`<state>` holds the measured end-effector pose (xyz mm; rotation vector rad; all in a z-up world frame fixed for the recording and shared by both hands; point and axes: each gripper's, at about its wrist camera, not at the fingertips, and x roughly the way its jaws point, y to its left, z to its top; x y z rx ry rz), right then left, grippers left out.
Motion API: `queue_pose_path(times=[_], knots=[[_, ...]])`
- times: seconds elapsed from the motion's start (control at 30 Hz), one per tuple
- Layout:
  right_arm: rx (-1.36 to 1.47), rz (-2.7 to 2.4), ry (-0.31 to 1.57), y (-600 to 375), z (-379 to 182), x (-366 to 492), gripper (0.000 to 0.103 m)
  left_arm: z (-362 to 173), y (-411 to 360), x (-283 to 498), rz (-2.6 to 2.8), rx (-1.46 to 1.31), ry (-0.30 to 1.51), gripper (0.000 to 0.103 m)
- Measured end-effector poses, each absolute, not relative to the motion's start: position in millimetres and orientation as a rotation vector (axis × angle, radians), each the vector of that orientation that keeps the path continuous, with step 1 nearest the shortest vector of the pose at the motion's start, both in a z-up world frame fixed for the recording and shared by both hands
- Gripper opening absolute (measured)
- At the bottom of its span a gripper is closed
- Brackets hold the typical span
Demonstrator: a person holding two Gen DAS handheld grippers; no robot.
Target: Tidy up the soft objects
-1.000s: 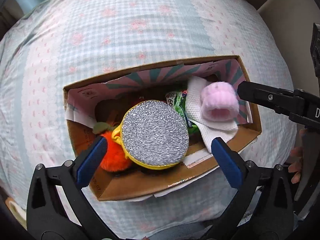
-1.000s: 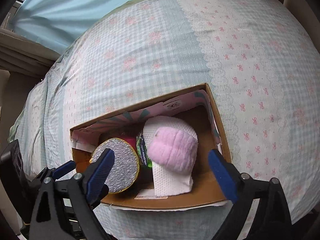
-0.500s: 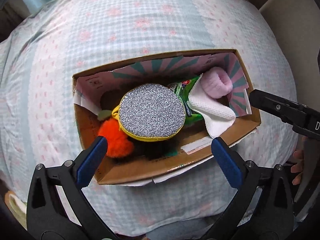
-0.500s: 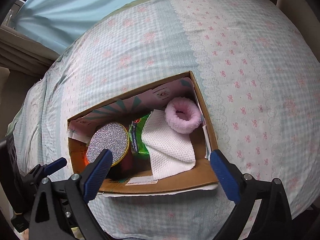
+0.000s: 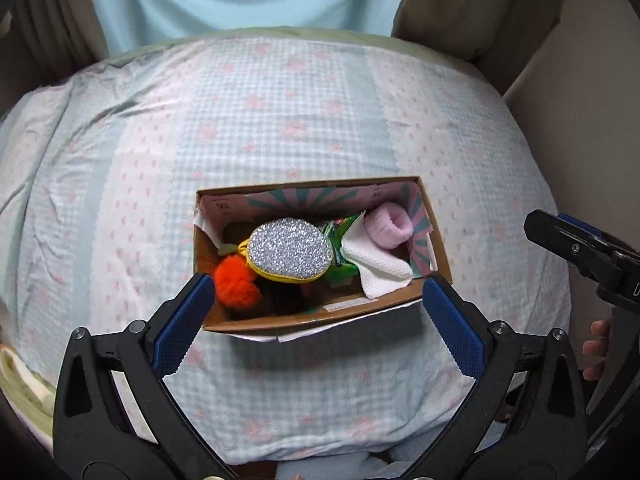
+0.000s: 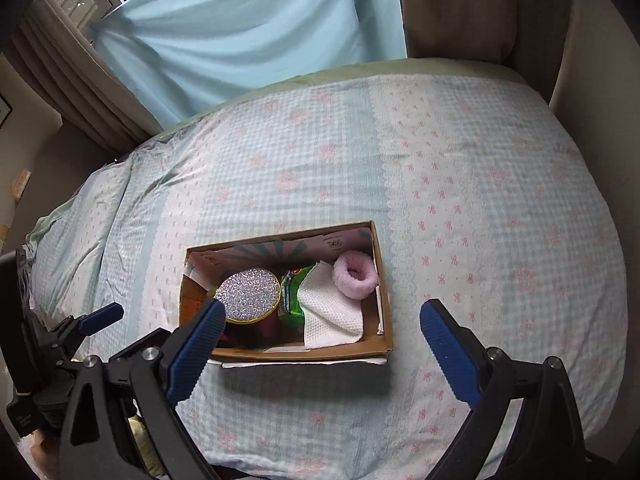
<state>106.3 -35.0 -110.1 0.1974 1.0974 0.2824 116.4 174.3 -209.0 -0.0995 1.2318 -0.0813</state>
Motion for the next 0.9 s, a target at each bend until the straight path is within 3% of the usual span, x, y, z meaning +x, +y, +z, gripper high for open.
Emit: queue_pose_path(times=[0.43, 0.9], knots=[[0.092, 0.197, 0.75, -103.1, 42.9, 28.9, 0.097, -9.3, 143.7, 44.1, 0.01, -0.146, 0.752, 0.103], [0.052, 0.099, 0.644, -139.8, 60.8, -10.4, 0.097, 37.3, 82.4, -0.9, 0.012, -0.048, 0.578, 0.103]])
